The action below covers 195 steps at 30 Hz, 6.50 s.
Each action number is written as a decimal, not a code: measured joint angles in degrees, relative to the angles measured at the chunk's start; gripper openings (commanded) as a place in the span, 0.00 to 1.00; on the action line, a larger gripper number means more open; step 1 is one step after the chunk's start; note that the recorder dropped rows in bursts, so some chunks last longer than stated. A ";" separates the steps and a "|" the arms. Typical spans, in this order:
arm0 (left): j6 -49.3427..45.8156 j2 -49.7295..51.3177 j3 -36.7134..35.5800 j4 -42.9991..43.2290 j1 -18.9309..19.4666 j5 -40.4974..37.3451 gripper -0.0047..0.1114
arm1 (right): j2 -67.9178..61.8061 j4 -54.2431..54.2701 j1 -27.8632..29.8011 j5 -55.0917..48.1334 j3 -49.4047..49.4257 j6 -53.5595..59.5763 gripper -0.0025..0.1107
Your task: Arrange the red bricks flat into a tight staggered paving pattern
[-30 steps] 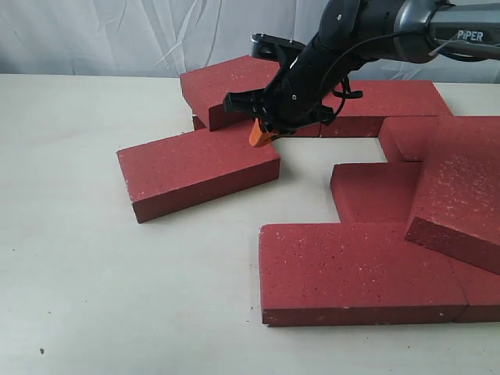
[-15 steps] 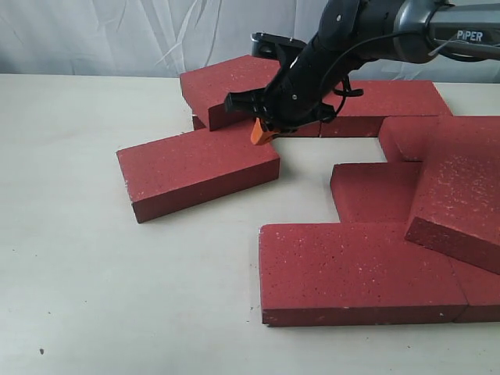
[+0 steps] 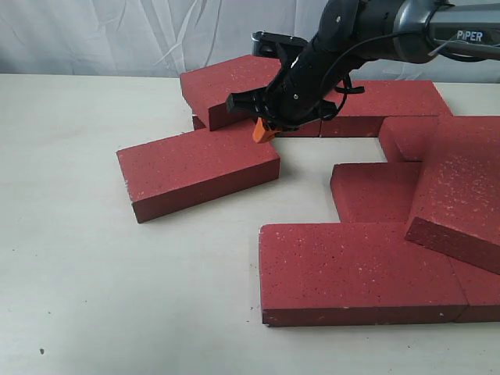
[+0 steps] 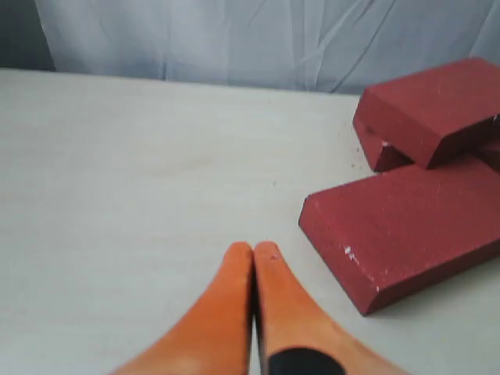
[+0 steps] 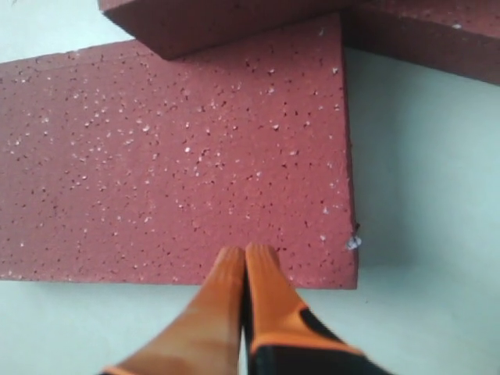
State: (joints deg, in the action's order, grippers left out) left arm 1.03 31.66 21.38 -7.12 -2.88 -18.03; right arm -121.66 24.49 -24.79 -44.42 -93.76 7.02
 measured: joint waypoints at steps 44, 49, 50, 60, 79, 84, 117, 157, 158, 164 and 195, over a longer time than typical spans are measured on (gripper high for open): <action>-13.28 73.59 31.96 -12.67 -2.37 -7.53 0.04 | -2.76 -14.06 3.30 6.14 0.00 0.10 0.02; -13.85 75.85 33.41 -13.90 -5.17 -6.78 0.04 | -4.30 -13.14 2.81 5.47 0.00 0.10 0.02; -13.96 76.14 33.94 -14.02 -5.57 -6.69 0.04 | -4.30 -12.91 2.57 5.47 0.00 0.10 0.02; -14.71 76.91 36.98 -14.99 -7.95 -3.36 0.04 | -4.62 -12.25 0.62 -0.47 0.00 0.10 0.02; -13.66 76.94 37.22 -13.99 -4.52 -4.69 0.04 | 0.80 -11.86 0.61 -9.29 0.00 0.10 0.02; -15.24 77.04 37.22 -16.26 -5.17 -7.21 0.04 | -0.84 -13.12 0.53 -1.14 0.00 0.10 0.02; -23.03 75.88 37.22 -16.54 -2.57 -1.43 0.04 | -0.07 -7.99 0.53 -6.21 0.00 -0.37 0.02; -42.25 82.26 41.41 -43.77 0.21 -6.84 0.04 | -4.72 0.64 -13.65 5.11 1.57 -0.33 0.02; -42.62 82.86 41.97 -44.49 0.21 -6.86 0.04 | -4.85 0.64 -13.65 5.58 1.57 -0.90 0.02; -43.40 85.96 44.03 -45.79 0.21 -7.37 0.04 | -5.26 -1.64 -13.65 8.64 1.66 -4.90 0.02; -56.26 93.17 52.39 -64.03 -3.64 -8.67 0.04 | -6.10 -7.64 -13.65 10.78 1.66 -10.30 0.02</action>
State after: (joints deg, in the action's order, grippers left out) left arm -55.23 124.82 73.77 -71.15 -6.53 -26.70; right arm -127.76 16.85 -38.45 -33.64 -92.10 -3.27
